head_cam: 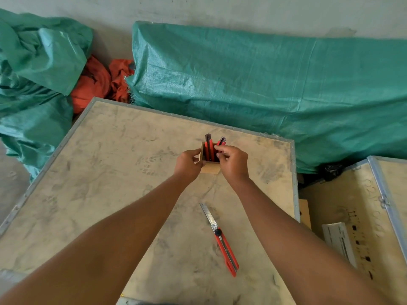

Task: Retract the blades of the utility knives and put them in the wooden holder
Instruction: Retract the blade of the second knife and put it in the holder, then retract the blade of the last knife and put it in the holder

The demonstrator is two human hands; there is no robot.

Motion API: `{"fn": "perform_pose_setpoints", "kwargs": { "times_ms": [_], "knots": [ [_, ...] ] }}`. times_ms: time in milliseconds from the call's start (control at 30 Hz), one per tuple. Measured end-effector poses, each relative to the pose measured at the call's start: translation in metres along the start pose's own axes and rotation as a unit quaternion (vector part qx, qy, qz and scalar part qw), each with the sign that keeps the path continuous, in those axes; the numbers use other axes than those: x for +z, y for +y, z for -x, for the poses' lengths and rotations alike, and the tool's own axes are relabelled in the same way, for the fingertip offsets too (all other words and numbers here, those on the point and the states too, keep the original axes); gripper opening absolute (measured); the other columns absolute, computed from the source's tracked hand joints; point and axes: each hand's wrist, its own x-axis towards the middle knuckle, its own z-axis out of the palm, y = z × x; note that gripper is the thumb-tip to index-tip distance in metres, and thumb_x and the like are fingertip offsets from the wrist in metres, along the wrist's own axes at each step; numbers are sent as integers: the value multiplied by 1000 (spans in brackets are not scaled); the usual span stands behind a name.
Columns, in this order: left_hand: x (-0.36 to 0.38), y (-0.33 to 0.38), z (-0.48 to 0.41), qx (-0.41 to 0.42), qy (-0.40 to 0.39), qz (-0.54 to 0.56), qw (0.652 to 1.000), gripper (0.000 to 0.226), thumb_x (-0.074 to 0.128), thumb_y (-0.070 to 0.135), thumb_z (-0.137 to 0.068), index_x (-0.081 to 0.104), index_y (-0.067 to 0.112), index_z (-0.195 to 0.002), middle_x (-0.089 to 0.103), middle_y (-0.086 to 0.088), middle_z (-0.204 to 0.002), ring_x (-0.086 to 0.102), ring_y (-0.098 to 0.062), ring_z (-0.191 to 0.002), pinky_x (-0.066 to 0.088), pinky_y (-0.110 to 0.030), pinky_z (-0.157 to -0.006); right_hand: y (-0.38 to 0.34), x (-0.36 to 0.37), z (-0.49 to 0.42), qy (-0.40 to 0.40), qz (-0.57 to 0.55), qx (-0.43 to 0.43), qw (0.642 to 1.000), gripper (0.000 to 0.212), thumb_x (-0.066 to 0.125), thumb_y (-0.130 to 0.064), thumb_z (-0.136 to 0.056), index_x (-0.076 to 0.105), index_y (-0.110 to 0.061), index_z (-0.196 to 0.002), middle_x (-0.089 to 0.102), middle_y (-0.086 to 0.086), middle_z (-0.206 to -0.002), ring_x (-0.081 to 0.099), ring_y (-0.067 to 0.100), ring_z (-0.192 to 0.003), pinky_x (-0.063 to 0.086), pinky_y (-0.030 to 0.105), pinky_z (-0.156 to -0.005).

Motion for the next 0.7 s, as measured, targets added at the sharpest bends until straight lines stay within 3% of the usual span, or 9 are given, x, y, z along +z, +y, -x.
{"fn": "perform_pose_setpoints", "kwargs": {
  "times_ms": [133,333,500,600,700],
  "knots": [
    [-5,2,31,-4,21,20,1000,52,74,23,-84,59,17,-134,67,-2,-127,64,-15,-107,55,-32,-87,12,-18,36,-4,-4,-3,1000,25,73,2,-87,79,-6,-110,79,12,-106,76,23,-91,57,25,-85],
    [24,-32,127,-61,6,37,997,49,77,29,-81,63,24,-128,69,3,-121,65,-11,-102,57,-29,-80,51,-38,103,-125,-36,141,981,24,71,-1,-90,78,-13,-110,77,6,-101,74,18,-86,64,39,-82],
    [67,-61,198,-110,-16,-6,994,50,77,27,-81,63,22,-129,65,5,-124,63,-9,-91,49,-23,-75,69,-39,142,-211,-18,171,962,26,66,-1,-92,78,-15,-108,76,6,-97,72,23,-83,63,36,-81],
    [91,-69,222,-123,-23,-32,992,52,76,27,-81,62,20,-130,59,1,-124,63,-15,-92,55,-31,-78,72,-34,155,-267,15,165,949,29,67,-3,-92,77,-19,-114,77,5,-104,69,15,-81,61,33,-83],
    [110,-71,234,-103,-45,-73,991,35,70,27,-82,69,25,-117,54,0,-120,64,-21,-95,57,-37,-80,73,-28,159,-323,28,153,934,34,67,-5,-92,74,-22,-121,75,4,-111,69,14,-92,57,29,-88]
  ]
}}
